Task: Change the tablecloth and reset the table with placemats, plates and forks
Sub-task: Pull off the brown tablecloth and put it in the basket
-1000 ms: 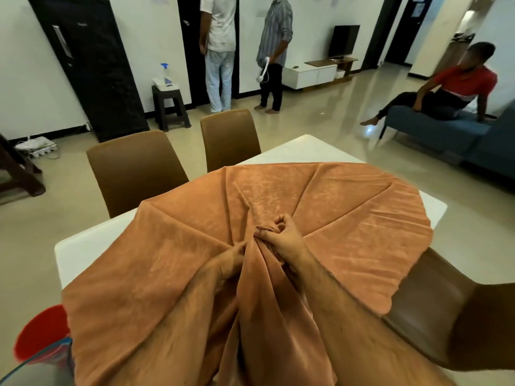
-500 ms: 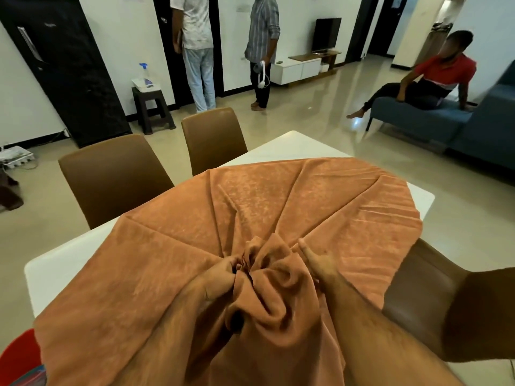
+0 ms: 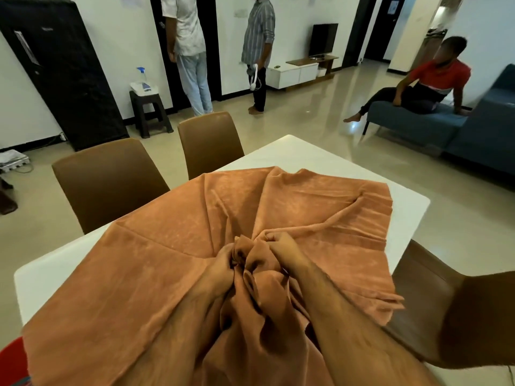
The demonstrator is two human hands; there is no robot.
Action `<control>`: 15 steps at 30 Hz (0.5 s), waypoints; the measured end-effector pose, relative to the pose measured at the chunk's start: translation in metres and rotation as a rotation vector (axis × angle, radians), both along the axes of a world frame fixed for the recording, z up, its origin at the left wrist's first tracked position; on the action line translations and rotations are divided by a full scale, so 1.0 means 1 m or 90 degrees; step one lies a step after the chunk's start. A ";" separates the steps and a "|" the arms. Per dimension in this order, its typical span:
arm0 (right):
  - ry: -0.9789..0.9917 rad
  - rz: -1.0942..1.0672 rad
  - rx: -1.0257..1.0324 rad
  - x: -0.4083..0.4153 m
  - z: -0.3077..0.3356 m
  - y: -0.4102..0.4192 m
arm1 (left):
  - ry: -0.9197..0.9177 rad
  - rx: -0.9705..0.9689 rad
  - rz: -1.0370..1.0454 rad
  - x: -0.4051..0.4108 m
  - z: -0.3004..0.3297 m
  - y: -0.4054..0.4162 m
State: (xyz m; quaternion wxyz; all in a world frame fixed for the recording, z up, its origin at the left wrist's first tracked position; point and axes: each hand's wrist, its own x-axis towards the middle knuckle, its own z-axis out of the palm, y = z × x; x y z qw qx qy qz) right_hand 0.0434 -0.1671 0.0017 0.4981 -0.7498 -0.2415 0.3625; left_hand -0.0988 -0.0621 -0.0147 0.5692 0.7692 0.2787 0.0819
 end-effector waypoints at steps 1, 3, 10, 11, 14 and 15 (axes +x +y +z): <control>0.019 0.029 0.008 -0.003 0.005 0.004 | -0.003 0.001 0.005 0.002 0.002 -0.002; 0.005 0.067 -0.017 -0.006 0.016 0.009 | -0.001 0.028 -0.009 0.006 0.000 -0.004; -0.116 0.227 -0.139 0.015 0.039 -0.002 | -0.007 0.066 0.086 0.014 -0.003 -0.007; -0.166 0.237 -0.182 0.019 0.036 -0.003 | -0.002 0.067 0.095 0.016 -0.007 -0.006; -0.178 0.313 -0.239 0.019 0.021 -0.002 | 0.008 0.082 0.083 0.019 -0.002 -0.007; -0.182 0.334 -0.251 0.017 0.012 -0.001 | -0.009 0.078 0.069 0.021 -0.001 -0.008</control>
